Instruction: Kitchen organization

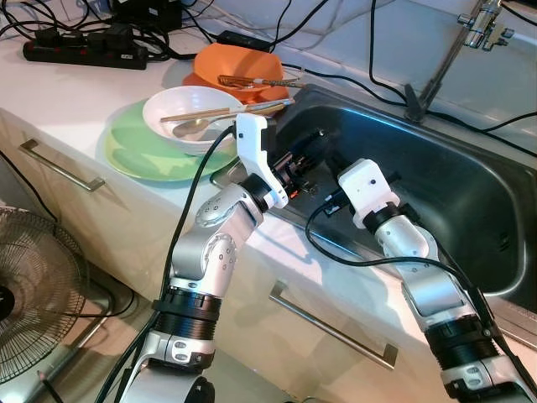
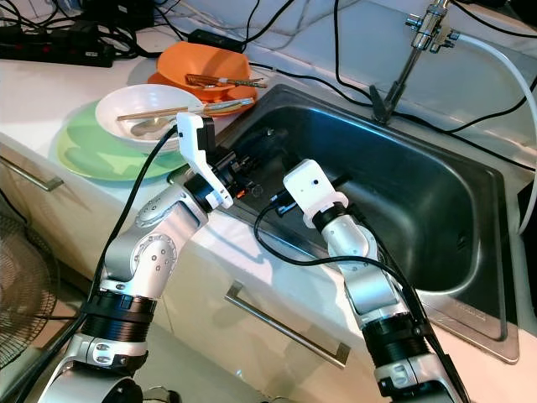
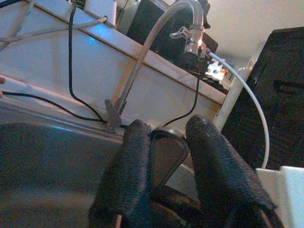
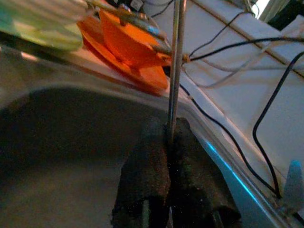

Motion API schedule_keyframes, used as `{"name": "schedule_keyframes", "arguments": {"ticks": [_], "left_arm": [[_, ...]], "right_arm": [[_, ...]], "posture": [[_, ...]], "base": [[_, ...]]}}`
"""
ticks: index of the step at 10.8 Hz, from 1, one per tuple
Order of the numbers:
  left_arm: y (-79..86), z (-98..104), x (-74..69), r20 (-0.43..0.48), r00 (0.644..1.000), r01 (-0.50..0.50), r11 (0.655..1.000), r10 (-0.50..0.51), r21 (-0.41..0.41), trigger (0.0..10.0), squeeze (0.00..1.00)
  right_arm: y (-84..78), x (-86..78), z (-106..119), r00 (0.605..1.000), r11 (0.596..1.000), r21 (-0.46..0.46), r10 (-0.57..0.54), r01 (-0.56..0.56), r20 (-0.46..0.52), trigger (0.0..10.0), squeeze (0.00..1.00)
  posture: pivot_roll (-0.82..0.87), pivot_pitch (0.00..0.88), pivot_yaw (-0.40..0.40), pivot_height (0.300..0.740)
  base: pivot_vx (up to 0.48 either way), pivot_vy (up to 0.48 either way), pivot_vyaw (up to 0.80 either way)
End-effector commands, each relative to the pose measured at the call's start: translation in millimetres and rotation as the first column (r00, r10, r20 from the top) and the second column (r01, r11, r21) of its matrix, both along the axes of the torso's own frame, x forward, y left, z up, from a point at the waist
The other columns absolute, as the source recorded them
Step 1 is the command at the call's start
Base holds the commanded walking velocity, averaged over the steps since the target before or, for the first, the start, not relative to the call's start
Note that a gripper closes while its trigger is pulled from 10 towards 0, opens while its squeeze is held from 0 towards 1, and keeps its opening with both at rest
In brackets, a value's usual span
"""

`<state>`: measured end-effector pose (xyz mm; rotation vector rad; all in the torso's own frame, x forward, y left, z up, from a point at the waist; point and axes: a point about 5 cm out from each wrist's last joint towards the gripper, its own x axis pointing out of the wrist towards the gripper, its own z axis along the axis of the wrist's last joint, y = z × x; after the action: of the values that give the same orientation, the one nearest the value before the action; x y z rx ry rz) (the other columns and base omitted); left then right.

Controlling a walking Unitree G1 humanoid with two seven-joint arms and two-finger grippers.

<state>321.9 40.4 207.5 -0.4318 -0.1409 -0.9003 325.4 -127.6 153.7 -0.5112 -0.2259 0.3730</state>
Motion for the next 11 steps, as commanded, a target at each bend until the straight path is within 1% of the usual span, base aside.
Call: {"name": "schedule_keyframes", "arguments": {"ticks": [1,2,3,4,5,6,7,8,9,10,11], "left_arm": [[-6.0,7.4,-3.2,0.031,0.999,0.032,0.999,-0.032,-0.007,10.0,1.0],[-4.6,7.7,-2.5,0.035,0.999,0.02,1.0,-0.02,0.0,10.0,1.0],[0.2,5.5,0.1,0.034,0.999,-0.013,1.0,0.012,0.016,10.0,0.0],[7.8,2.5,1.6,0.024,0.999,-0.046,0.999,0.045,0.023,10.0,0.0],[16.1,0.3,2.7,0.019,0.996,-0.084,0.996,0.084,0.027,10.0,0.0],[21.7,-0.3,3.6,0.014,0.994,-0.11,0.994,0.11,0.025,10.0,0.0],[25.9,-1.6,3.4,0.013,0.992,-0.129,0.991,0.129,0.033,10.0,0.0],[29.9,-4.5,3.0,0.009,0.99,-0.144,0.988,0.144,0.06,10.0,0.0],[31.6,-12.7,2.0,0.008,0.989,-0.144,0.977,0.144,0.156,10.0,0.0],[32.2,-24.9,-1.1,0.008,0.992,-0.126,0.96,0.128,0.25,10.0,0.0],[34.2,-34.0,-2.7,0.001,0.992,-0.124,0.943,0.13,0.31,10.0,0.0]], "right_arm": [[-8.7,5.1,4.8,0.998,0.998,0.009,-0.056,0.055,0.017,0.0,0.0],[-13.4,8.1,5.6,0.995,0.995,0.027,-0.094,0.094,0.013,0.0,0.0],[-24.5,14.4,6.2,0.985,0.983,0.054,-0.175,0.175,-0.001,0.0,0.0],[-38.3,19.9,7.2,0.968,0.963,0.094,-0.252,0.253,-0.022,0.0,0.0],[-47.4,23.1,6.5,0.955,0.949,0.105,-0.294,0.296,-0.041,0.0,0.0],[-51.3,25.1,4.4,0.948,0.944,0.095,-0.313,0.316,-0.051,0.0,0.0],[-55.0,27.2,2.3,0.938,0.93,0.126,-0.339,0.346,-0.077,4.4,0.0],[-57.8,30.0,0.0,0.926,0.916,0.144,-0.363,0.375,-0.104,10.0,0.0],[-61.4,33.4,-2.5,0.912,0.901,0.15,-0.389,0.406,-0.133,10.0,0.0],[-66.1,37.8,-4.6,0.89,0.877,0.172,-0.42,0.449,-0.18,10.0,0.0],[-70.0,41.7,-6.9,0.866,0.85,0.193,-0.447,0.489,-0.226,10.0,0.0]], "posture": [[-0.04,0.032,-0.108,0.74],[-0.04,0.033,-0.108,0.74],[-0.04,0.035,-0.105,0.74],[-0.04,0.042,-0.107,0.74],[-0.04,0.047,-0.109,0.74],[-0.04,0.047,-0.109,0.74],[-0.03,0.053,-0.114,0.74],[-0.03,0.053,-0.114,0.74],[-0.03,0.055,-0.114,0.74],[-0.03,0.055,-0.114,0.74],[-0.03,0.056,-0.115,0.74]], "base": [[0.0,0.0,0.0],[0.0,0.0,0.0],[0.0,0.0,0.0],[0.0,0.0,0.0],[0.0,0.0,0.0],[0.0,0.0,0.0],[0.0,0.0,0.0],[0.0,0.0,0.0],[0.0,0.0,0.0],[0.0,0.0,0.0],[0.0,0.0,0.0]]}}
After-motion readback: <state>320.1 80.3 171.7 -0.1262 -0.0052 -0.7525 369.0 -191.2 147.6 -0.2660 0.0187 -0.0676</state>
